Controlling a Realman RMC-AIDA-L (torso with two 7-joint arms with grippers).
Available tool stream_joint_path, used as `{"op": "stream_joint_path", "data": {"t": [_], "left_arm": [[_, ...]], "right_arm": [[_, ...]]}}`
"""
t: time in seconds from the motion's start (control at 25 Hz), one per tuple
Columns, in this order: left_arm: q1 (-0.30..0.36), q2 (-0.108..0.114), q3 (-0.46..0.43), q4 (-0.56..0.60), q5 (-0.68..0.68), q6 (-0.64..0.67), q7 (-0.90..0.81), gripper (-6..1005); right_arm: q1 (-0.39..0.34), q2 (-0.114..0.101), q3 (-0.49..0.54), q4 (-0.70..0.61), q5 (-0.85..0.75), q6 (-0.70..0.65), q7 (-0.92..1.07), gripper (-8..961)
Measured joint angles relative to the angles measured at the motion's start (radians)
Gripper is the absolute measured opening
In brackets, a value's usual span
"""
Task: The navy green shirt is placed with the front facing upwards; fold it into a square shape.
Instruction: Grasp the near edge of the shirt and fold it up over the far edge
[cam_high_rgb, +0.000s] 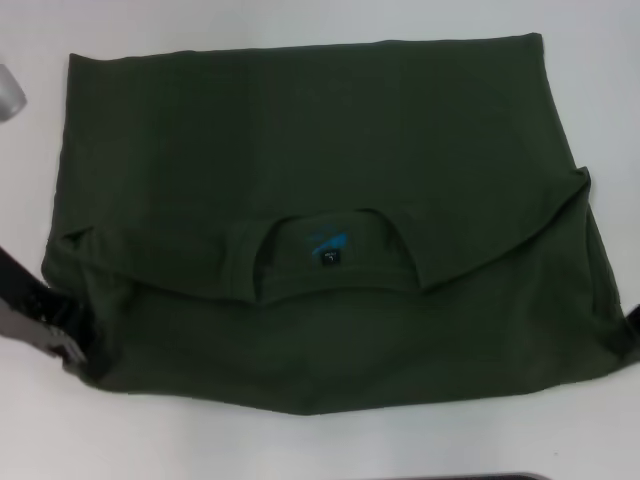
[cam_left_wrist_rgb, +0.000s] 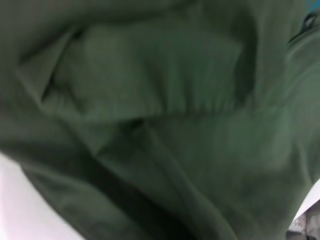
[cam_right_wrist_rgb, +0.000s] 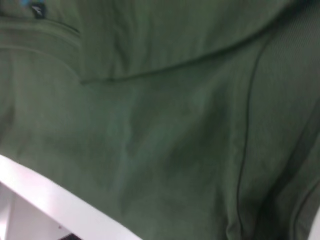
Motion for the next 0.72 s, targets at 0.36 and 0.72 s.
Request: {"op": "stream_joint_path", "data": {"t": [0.36, 0.72], "left_arm": [[-0.079, 0.078, -0.163, -0.032, -0.069, 0.037, 0.052, 42], [-0.117, 0.175, -0.262, -0.046, -0.158, 0.037, 0.042, 43]], "right_arm": [[0.038, -0.110, 0.031, -0.060, 0.309, -0.062, 0.033, 45], [0.029, -0.195, 0.064, -0.059, 0.457, -0.063, 0.083, 45]]}}
